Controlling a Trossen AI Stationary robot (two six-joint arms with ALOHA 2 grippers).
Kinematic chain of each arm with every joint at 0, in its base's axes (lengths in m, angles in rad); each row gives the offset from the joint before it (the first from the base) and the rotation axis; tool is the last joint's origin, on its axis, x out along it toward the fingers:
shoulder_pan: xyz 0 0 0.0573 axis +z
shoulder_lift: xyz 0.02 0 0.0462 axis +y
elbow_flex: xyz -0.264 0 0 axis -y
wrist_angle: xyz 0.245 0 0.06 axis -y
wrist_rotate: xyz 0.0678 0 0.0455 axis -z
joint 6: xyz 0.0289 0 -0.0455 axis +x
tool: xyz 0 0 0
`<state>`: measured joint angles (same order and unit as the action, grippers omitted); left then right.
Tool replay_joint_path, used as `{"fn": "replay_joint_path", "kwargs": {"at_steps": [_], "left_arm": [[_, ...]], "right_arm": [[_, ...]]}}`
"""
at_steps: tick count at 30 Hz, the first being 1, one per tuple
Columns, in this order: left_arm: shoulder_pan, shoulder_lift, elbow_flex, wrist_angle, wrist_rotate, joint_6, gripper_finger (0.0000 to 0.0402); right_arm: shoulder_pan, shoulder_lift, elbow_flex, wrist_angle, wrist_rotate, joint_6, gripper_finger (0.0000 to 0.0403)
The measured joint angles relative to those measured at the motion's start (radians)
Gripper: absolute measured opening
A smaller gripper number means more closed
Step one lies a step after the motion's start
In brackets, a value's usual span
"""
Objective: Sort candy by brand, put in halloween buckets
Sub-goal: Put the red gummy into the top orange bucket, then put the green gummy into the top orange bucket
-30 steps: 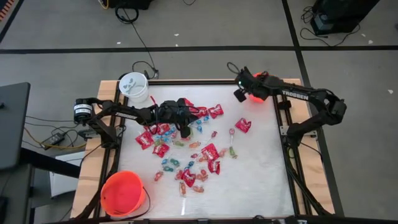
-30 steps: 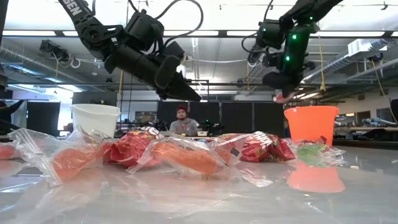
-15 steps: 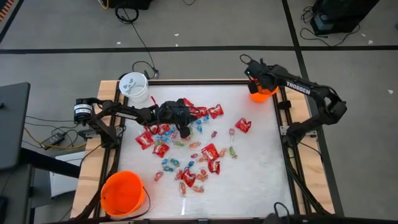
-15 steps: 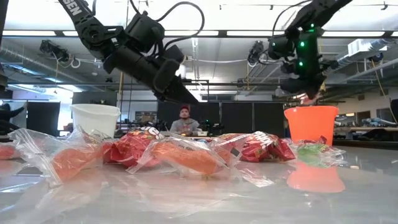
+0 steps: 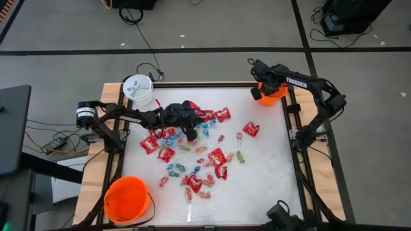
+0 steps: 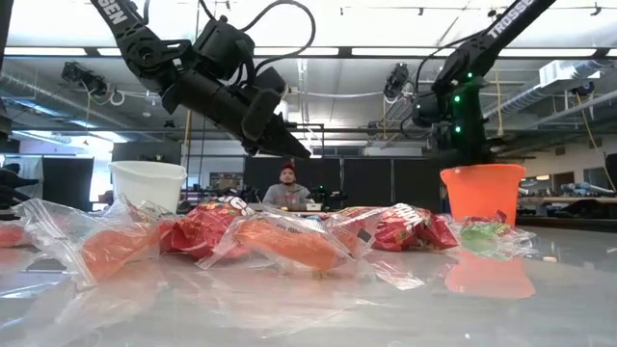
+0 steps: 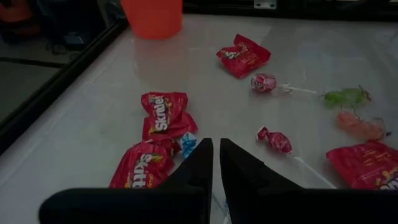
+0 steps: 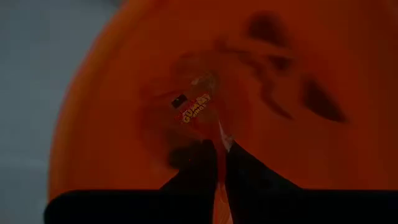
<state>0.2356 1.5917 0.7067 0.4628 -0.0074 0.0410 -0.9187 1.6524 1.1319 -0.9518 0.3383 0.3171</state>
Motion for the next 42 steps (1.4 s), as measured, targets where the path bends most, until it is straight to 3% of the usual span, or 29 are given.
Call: {"fn": "replay_joint_path", "kwargs": {"at_steps": [9, 17, 24, 28, 33, 42], "left_arm": [[0.0, 0.0, 0.0, -0.036, -0.008, -0.026, 0.0037], [0.0, 0.0, 0.0, -0.022, -0.011, -0.027, 0.0037], [0.0, 0.0, 0.0, -0.01, -0.011, -0.027, 0.0037], [0.0, 0.0, 0.0, -0.005, -0.018, -0.042, 0.0037], [0.0, 0.0, 0.0, 0.026, -0.061, -0.078, 0.0037], [-0.001, 0.0, 0.0, 0.034, -0.043, -0.104, 0.0037]], "right_arm": [[-0.004, 0.007, -0.002, 0.046, -0.105, -0.085, 0.009], [-0.027, -0.102, -0.002, 0.045, -0.105, -0.085, 0.0154], [-0.024, -0.216, -0.002, 0.035, -0.11, -0.094, 0.0186], [0.003, -0.291, -0.002, 0.013, -0.218, -0.11, 0.0189], [0.083, -0.378, -0.002, 0.023, -0.324, -0.105, 0.0188], [0.387, -0.434, -0.091, 0.125, -0.327, -0.022, 0.0187]]}}
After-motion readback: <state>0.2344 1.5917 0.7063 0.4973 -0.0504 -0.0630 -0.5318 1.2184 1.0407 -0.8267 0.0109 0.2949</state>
